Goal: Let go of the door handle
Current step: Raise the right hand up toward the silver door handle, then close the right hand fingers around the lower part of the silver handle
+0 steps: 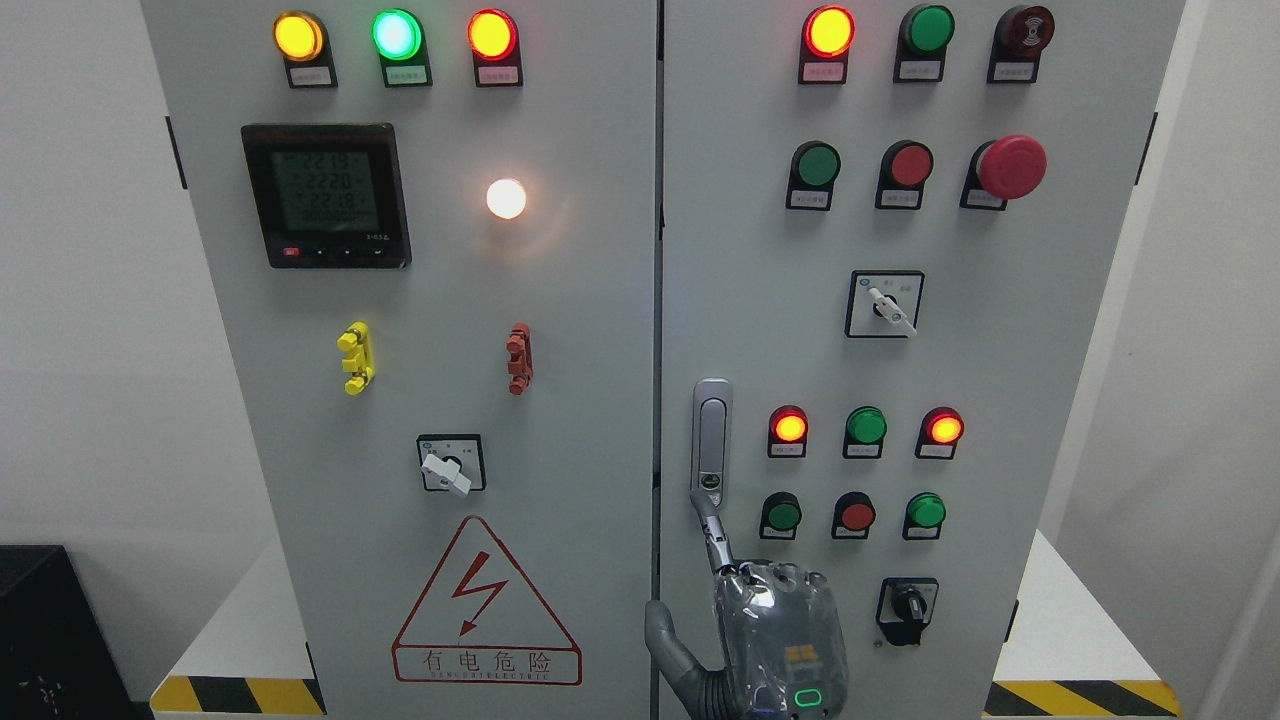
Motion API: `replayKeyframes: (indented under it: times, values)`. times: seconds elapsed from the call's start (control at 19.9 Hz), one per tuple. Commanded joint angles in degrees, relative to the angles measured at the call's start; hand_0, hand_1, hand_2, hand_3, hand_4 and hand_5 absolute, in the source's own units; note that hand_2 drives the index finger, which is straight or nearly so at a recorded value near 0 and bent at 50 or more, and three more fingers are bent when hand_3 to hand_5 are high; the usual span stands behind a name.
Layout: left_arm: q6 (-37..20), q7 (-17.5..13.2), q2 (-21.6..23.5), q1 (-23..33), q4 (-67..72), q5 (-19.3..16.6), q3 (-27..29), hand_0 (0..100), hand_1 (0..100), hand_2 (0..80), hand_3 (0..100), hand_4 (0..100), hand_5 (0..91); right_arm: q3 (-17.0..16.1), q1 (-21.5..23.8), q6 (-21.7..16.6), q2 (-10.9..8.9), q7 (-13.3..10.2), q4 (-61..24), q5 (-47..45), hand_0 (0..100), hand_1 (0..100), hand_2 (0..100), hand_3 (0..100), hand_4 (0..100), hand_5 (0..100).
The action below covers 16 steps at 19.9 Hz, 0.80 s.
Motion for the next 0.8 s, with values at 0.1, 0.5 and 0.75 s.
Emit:
replayKeyframes:
  times: [0.1,0.5,0.75]
  values:
    - [0.0,0.0,0.0,0.0,-1.1,0.0,-1.2,0,0,2.3,9,1,0.0,-0.3,-0.8,0.2,0.02,0.1,2.5,1.3,40,36,0,100,100,99]
    - [0.0,0.0,0.0,0.0,-1.1,0.0,-1.2,0,0,2.3,9,1,0.0,-0.4,-2.7,2.3,0.02,0.1,2.5,1.3,40,35,0,100,100,99]
    - [0.0,0.0,0.0,0.0,-1.1,0.0,-1.2,0,0,2.3,9,1,0.0,-0.4,-2.7,2.5,0.02,0.1,3.1,1.3,40,35,0,100,100,99]
